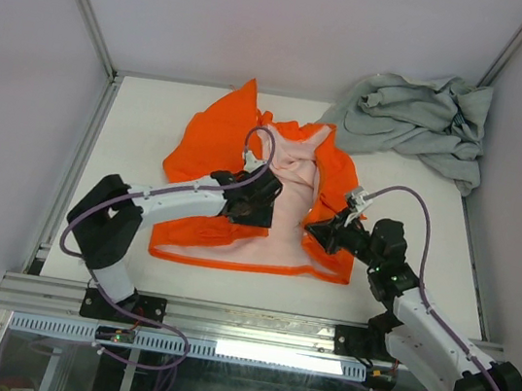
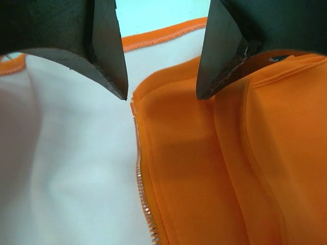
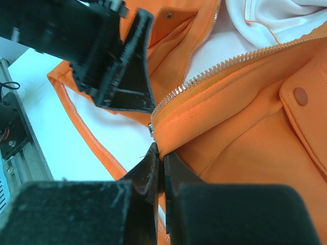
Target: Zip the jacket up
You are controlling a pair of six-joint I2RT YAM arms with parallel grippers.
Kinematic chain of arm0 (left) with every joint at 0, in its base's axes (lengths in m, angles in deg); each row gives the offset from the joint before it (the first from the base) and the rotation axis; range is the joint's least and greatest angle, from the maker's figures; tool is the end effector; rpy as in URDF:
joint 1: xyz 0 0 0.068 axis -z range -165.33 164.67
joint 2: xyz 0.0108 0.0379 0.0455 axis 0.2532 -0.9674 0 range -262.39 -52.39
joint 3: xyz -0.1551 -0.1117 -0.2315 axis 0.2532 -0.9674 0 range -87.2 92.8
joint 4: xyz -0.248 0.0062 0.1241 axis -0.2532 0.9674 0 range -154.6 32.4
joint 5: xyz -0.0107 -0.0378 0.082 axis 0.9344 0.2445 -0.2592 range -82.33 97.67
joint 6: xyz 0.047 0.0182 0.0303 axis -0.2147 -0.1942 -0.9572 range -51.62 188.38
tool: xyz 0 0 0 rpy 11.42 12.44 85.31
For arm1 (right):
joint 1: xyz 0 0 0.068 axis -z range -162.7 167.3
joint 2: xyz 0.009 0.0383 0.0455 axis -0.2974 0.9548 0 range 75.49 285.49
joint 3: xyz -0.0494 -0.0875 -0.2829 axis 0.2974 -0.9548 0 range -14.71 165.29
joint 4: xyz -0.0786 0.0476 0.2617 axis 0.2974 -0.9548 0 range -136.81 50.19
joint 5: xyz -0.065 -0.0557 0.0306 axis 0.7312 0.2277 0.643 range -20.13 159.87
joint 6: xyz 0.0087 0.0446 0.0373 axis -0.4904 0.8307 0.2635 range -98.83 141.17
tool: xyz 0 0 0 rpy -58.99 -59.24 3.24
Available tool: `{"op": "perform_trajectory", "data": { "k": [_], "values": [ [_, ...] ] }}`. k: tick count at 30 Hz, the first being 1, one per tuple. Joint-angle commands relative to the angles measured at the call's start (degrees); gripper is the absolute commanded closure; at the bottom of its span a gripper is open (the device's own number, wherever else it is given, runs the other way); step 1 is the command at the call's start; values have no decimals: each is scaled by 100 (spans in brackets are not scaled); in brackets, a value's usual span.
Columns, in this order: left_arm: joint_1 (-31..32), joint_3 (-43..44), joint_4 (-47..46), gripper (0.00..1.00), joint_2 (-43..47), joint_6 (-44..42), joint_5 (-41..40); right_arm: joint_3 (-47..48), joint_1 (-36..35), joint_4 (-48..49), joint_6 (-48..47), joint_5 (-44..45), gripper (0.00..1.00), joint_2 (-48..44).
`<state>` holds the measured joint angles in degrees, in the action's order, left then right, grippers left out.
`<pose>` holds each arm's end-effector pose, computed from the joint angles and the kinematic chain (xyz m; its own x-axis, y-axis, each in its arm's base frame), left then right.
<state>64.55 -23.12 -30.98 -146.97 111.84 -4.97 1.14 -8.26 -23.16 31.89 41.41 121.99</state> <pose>0.2327 -0.2615 0.2195 -0.8918 0.0168 -0.4521 0.0981 0.9827 -0.1571 0.1562 0.0972 0.2166 -0.3625 0.0079 -0.9320 -0.7421 0.6026 0.2937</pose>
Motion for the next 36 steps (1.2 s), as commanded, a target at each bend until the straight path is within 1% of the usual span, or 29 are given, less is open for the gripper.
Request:
{"op": "perform_trajectory", "data": {
  "k": [1, 4, 6, 15, 17, 20, 26, 27, 28, 30, 35, 36],
  "values": [
    [99, 826, 924, 44, -609, 224, -539, -7, 31, 454, 129, 62, 100, -198],
    [125, 1223, 1311, 44, -1013, 233, -857, 16, 25, 432, 169, 24, 100, -160],
    [126, 1348, 1413, 44, -1209, 241, -949, 27, 25, 436, 181, -15, 100, -133],
    [163, 1375, 1477, 43, -1948, 407, -953, 34, 26, 451, 245, 27, 100, -67],
    [162, 1336, 1478, 45, -2050, 424, -986, 32, 25, 425, 249, 58, 100, -77],
    [162, 1229, 1475, 57, -1919, 468, -1146, 36, 26, 419, 243, 83, 100, -74],
    [147, 868, 1284, 85, -1232, 450, -1408, 61, 21, 382, 243, 118, 100, -25],
    [138, 788, 1220, 88, -1148, 446, -1394, 60, 24, 361, 241, 148, 100, -30],
    [122, 724, 1160, 89, -1083, 441, -1355, 60, 20, 343, 239, 174, 100, -35],
    [101, 638, 1079, 88, -948, 420, -1258, 49, 26, 334, 240, 209, 100, -34],
    [60, 502, 1024, 77, -467, 342, -1210, 64, 25, 314, 223, 207, 100, 22],
    [-2, 434, 971, 77, -349, 329, -1152, 71, 27, 309, 221, 210, 100, 36]
  ]
}}
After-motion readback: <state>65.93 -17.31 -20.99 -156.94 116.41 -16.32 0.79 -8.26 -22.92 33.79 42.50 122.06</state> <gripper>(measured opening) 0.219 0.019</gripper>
